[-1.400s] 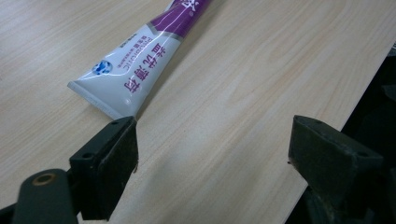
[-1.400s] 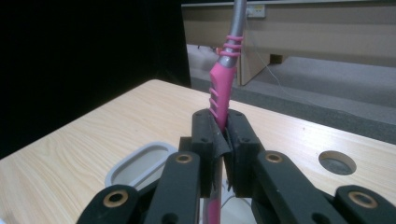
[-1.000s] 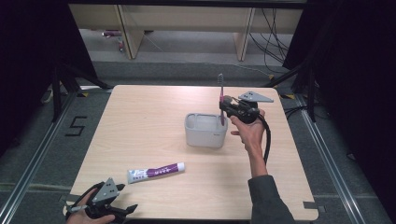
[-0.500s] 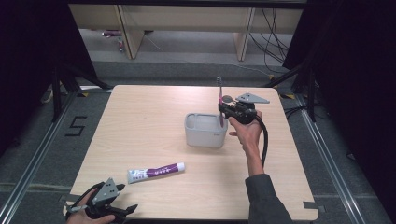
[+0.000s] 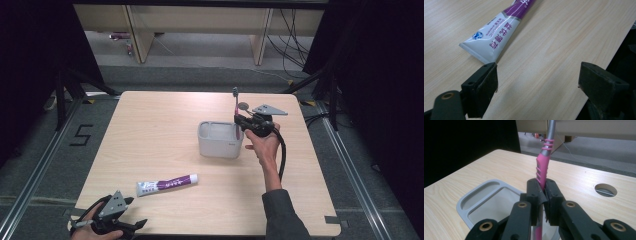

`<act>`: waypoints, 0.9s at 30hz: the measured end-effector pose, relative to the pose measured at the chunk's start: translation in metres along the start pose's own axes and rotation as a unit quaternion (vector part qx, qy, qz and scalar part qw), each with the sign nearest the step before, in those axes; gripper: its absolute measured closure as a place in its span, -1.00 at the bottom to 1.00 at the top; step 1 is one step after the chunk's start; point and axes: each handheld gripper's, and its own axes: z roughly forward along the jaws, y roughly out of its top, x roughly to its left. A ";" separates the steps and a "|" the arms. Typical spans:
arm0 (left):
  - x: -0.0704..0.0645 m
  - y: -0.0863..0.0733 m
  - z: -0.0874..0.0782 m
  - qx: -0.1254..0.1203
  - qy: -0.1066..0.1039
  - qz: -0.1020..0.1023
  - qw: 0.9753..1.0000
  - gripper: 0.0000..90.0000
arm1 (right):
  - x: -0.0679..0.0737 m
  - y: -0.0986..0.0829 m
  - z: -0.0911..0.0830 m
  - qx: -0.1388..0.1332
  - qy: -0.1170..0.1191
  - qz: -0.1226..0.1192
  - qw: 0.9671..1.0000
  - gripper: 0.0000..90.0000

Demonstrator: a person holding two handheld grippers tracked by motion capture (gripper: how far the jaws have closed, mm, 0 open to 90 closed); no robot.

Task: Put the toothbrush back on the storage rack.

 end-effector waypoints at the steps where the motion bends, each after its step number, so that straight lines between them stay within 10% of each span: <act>1: 0.000 0.000 0.000 -0.001 0.000 -0.001 1.000 -0.65 | 0.000 -0.001 0.000 -0.001 0.003 0.005 1.000 0.85; 27: 0.000 0.000 0.000 0.000 0.000 0.001 1.000 -0.65 | -0.001 -0.018 0.003 0.005 0.004 0.007 1.000 0.85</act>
